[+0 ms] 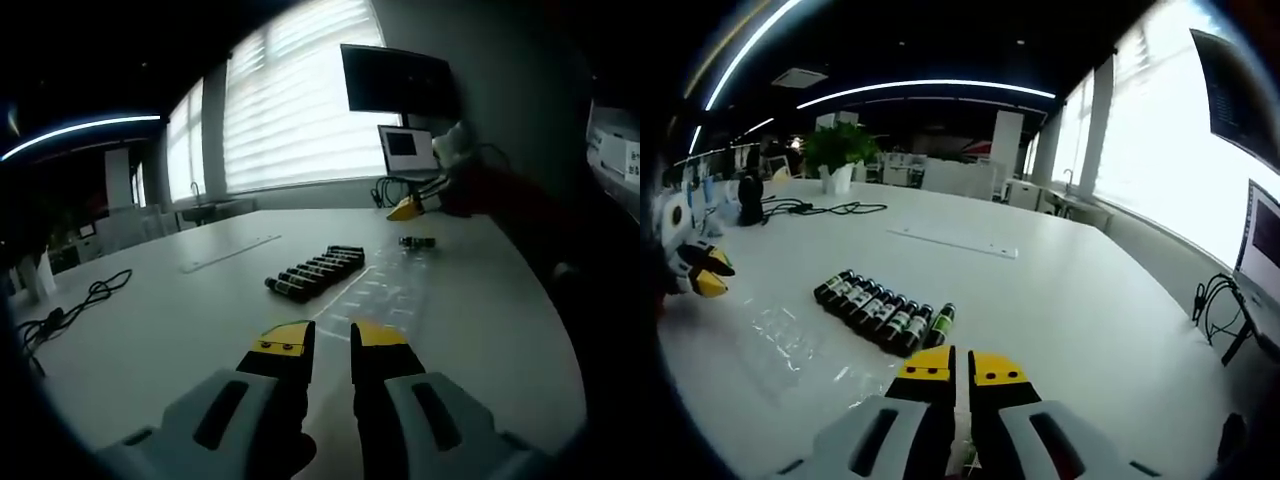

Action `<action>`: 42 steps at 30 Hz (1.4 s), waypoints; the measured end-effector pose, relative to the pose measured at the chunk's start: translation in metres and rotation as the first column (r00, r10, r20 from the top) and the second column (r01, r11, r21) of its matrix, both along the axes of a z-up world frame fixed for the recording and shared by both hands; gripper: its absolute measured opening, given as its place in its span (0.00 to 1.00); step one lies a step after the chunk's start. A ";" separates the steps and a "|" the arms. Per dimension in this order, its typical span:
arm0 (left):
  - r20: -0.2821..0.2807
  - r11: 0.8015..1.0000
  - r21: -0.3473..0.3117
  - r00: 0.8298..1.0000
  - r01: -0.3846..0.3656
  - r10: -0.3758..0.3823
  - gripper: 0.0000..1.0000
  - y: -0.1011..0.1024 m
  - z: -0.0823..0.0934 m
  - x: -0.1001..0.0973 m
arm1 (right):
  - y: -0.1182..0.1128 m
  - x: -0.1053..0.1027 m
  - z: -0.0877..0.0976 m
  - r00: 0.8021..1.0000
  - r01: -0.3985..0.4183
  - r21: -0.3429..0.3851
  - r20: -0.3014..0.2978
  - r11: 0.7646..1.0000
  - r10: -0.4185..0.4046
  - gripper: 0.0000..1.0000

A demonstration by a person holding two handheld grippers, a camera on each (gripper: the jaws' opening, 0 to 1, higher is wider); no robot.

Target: Grip medicine bottles put into box

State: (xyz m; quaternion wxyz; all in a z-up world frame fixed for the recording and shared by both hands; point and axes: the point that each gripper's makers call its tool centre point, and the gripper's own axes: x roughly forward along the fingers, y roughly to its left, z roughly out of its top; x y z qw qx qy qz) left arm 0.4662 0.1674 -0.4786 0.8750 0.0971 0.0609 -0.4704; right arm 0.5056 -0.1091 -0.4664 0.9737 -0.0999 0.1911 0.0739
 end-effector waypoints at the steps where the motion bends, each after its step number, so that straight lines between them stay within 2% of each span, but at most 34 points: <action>1: -0.002 1.000 0.000 1.000 0.000 0.000 0.09 0.000 0.000 0.000 | 0.001 0.002 0.001 1.000 -0.002 0.000 -0.001 1.000 0.002 0.01; 8: 0.004 1.000 0.001 1.000 -0.004 0.004 0.09 0.001 0.001 0.001 | 0.008 0.019 0.003 1.000 -0.024 -0.017 -0.002 1.000 0.024 0.02; 12: 0.000 1.000 0.000 1.000 -0.007 0.007 0.09 0.001 0.000 0.002 | 0.010 0.028 -0.002 1.000 -0.022 0.002 -0.020 1.000 0.022 0.01; 30: -0.017 1.000 0.001 1.000 -0.003 0.003 0.09 0.000 -0.003 0.001 | 0.009 0.048 -0.008 0.999 -0.025 0.002 -0.037 1.000 0.025 0.04; 37: -0.013 1.000 -0.015 1.000 0.023 -0.023 0.10 -0.005 0.000 -0.005 | 0.011 0.061 -0.021 0.996 -0.018 0.004 -0.087 1.000 0.018 0.04; 42: -0.012 0.999 -0.029 0.999 0.029 -0.030 0.10 -0.006 0.003 -0.006 | 0.021 0.066 -0.036 0.990 -0.040 0.013 -0.133 0.999 0.041 0.04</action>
